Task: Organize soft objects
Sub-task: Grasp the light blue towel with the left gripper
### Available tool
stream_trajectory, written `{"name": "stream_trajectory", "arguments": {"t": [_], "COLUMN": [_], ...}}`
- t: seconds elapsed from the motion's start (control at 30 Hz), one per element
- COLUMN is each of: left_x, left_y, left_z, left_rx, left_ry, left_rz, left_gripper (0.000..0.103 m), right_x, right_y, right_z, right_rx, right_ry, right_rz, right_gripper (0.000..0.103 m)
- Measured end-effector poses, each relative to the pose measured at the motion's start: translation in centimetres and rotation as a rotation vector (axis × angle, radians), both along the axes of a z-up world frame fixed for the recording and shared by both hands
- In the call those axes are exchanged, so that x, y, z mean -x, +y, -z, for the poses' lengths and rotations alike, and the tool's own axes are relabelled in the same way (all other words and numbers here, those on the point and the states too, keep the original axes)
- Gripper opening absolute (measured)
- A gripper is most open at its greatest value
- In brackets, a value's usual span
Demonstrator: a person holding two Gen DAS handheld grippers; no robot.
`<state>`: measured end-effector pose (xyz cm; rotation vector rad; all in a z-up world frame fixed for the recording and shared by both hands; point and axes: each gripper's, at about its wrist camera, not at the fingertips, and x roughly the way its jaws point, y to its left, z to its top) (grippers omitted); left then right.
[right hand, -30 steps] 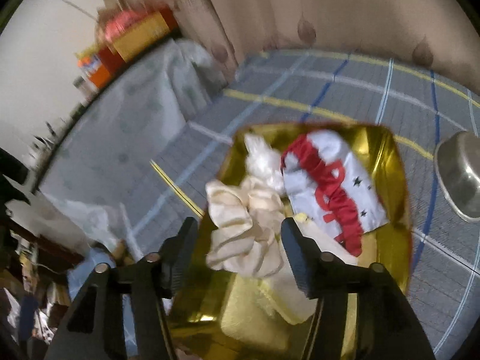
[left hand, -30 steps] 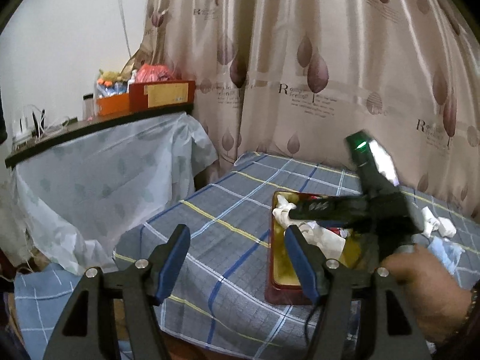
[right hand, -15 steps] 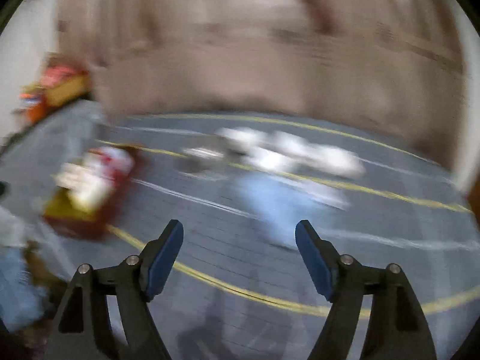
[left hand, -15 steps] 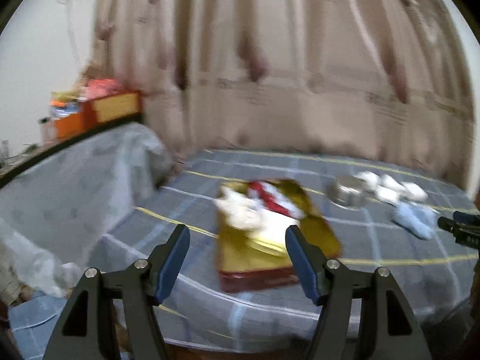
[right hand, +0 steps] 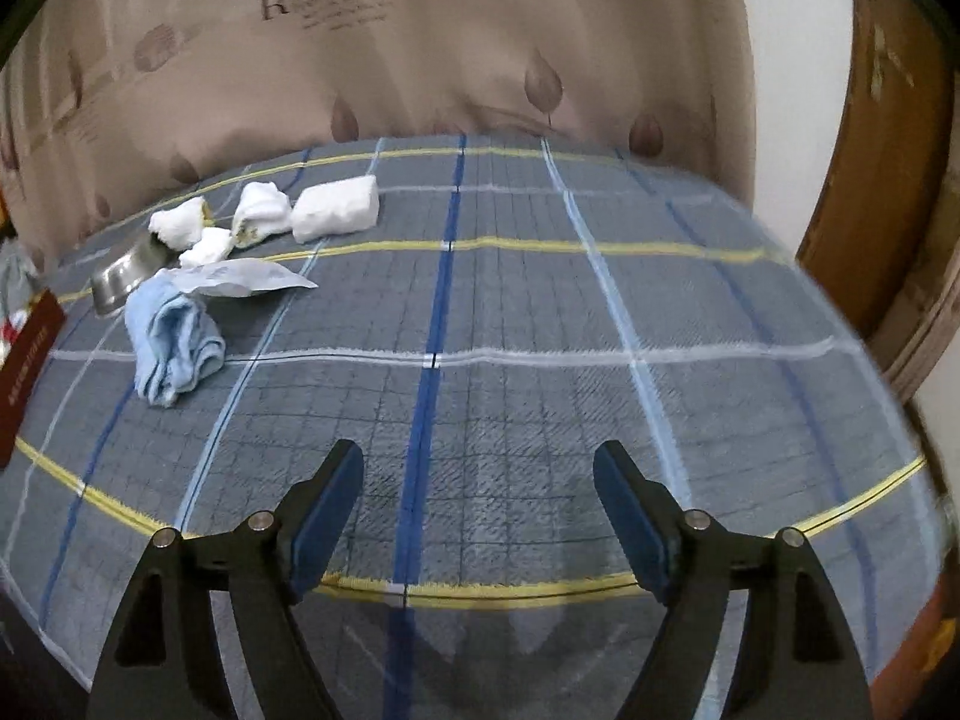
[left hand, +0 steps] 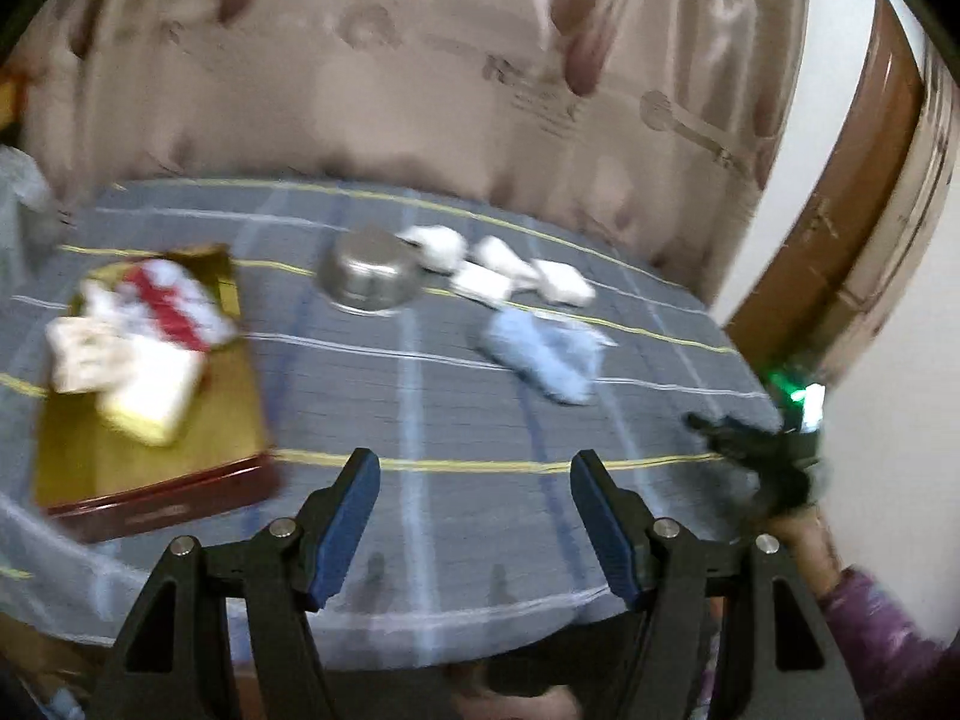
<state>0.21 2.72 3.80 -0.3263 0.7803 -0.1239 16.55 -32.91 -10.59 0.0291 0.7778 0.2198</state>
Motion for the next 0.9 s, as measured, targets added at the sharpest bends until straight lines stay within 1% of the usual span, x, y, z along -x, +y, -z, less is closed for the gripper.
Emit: {"name": "stream_trajectory", "arguments": {"t": [0.07,0.13,0.23,0.3,0.33,0.47,0.53,0.63,0.67,0.77,0.9], "left_x": [-2.2,-5.0,-8.1,-10.3,-11.2,-14.0,-14.7,-16.0,-16.6,-17.9,-19.5], "left_y": [-1.1,-2.4,-4.2,-5.8,-6.8,-11.7,-13.6,-15.5,-15.7,-15.8,-16.2], "left_z": [0.3,1.0,2.2,2.6,2.7,3.5,4.0,5.0,5.5,6.7,7.7], "left_rx": [0.015,0.046,0.093,0.083,0.064,-0.143,-0.202,-0.306,-0.319,-0.302,-0.343], "left_ry": [0.022,0.043,0.080,0.104,0.106,0.096,0.090,0.084,0.100,0.135,0.153], "left_rz": [0.026,0.062,0.106,0.142,0.166,0.226,0.257,0.227,0.212,0.200,0.148], "left_gripper": [0.068,0.068,0.068,0.068,0.068,0.068,0.068,0.068,0.068,0.068,0.068], "right_x": [0.2,0.7,0.6,0.5,0.3,0.1,0.0,-0.1,-0.1,-0.3,-0.6], "right_y": [0.1,-0.2,-0.4,-0.5,-0.5,-0.6,-0.8,-1.2,-1.3,-1.7,-2.2], "right_z": [0.8,0.5,0.7,0.7,0.7,0.7,0.8,0.8,0.8,0.8,0.8], "right_rx": [-0.018,-0.047,-0.076,-0.092,-0.101,-0.135,-0.161,-0.202,-0.214,-0.256,-0.303], "right_ry": [0.013,-0.014,0.003,0.003,0.008,0.012,0.017,0.021,0.022,0.026,0.033], "right_rz": [0.001,-0.021,-0.049,-0.055,-0.060,-0.084,-0.099,-0.106,-0.109,-0.119,-0.132], "right_gripper": [0.077,0.078,0.079,0.079,0.079,0.079,0.081,0.082,0.082,0.082,0.083]}}
